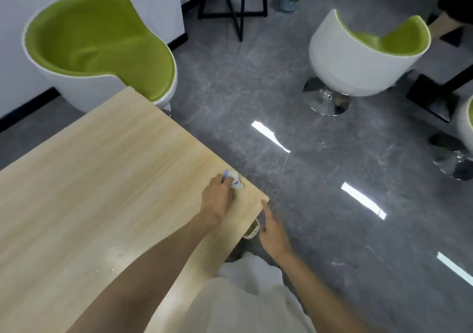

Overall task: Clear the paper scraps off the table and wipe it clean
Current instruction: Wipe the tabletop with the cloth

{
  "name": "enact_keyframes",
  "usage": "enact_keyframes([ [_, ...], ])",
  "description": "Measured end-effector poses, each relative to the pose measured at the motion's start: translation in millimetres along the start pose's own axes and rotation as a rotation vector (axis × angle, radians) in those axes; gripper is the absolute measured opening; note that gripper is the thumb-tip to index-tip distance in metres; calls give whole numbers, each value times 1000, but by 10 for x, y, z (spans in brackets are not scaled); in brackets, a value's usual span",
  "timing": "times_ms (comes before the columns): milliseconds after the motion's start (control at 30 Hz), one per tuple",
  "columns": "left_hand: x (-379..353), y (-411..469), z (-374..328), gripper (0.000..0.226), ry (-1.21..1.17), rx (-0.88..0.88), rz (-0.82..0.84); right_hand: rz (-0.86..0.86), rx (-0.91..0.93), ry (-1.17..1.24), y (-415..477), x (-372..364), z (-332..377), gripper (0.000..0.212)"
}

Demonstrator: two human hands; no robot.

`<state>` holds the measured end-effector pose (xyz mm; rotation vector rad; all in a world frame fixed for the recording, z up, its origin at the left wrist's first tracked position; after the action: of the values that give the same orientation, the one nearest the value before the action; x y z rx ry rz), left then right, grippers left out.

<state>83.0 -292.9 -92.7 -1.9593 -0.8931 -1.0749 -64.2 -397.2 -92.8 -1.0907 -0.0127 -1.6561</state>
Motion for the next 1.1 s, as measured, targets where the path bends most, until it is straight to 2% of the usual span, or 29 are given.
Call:
enact_keyframes([
  [67,-200,-218,-200,30,-98,-69,36,53,64,-114,-22,-53,-85,74],
  [133,-405,-376,-289,34,-12,-336,100,85,120,-182,-36,-105,-170,73],
  [167,-480,-337,-220,36,75,-454,98,92,148,-206,-37,-125,-218,72],
  [200,-494,-218,-103,36,135,-488,28,102,179,-237,-41,-131,-243,71],
  [267,-316,-40,31,30,176,-379,-73,108,259,-313,-36,-113,-276,73],
  [333,-210,83,60,21,4,-30,-207,97,318,-366,-26,-73,-284,76],
  [367,-233,70,-49,34,-31,-12,-229,99,329,-380,-34,-49,-283,77],
  [433,-423,-50,-350,59,155,-246,-181,105,345,-394,-45,-10,-301,78],
  [500,-580,-168,-463,64,311,-532,-105,88,363,-391,-44,7,-364,75],
  [533,-573,-143,-420,60,265,-600,-80,79,381,-405,-37,11,-402,74],
  [600,-422,25,-286,32,139,-493,-37,91,432,-476,-16,57,-423,76],
  [633,-342,120,-222,26,26,-370,-57,124,441,-514,-13,86,-419,76],
  [700,-270,220,-126,41,-18,-154,-160,172,445,-551,0,150,-402,73],
  [767,-352,141,-188,38,-110,22,-223,137,466,-537,2,186,-393,76],
  [800,-434,49,-277,33,-57,-32,-230,130,468,-530,7,174,-410,81],
  [833,-522,-50,-388,38,43,-185,-218,136,470,-538,15,160,-429,85],
  [867,-540,-99,-441,44,170,-337,-153,150,476,-561,24,143,-455,89],
  [900,-526,-73,-387,42,205,-416,-63,164,481,-593,36,135,-476,92],
  [933,-412,-35,-345,35,183,-446,-30,177,479,-619,47,136,-489,95],
  [967,-382,74,-203,37,190,-445,-91,185,477,-636,56,141,-505,98],
  [1033,-204,232,63,52,153,-228,-225,188,482,-650,67,138,-528,102],
  [1067,-154,270,148,55,88,-43,-302,190,480,-649,68,125,-541,102],
  [1100,-195,268,117,52,93,43,-321,193,471,-643,70,114,-550,102],
])
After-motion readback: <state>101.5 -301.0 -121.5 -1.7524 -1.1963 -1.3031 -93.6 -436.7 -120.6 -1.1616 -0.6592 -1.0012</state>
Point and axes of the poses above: each hand's wrist, its own y-axis towards the middle knuckle, its own x-axis out of the back of the hand, z = x × y, the point moved 2 cm from there along y, towards the middle knuckle, and after that the axes turned 4 degrees about x, right-handed, at the moved point
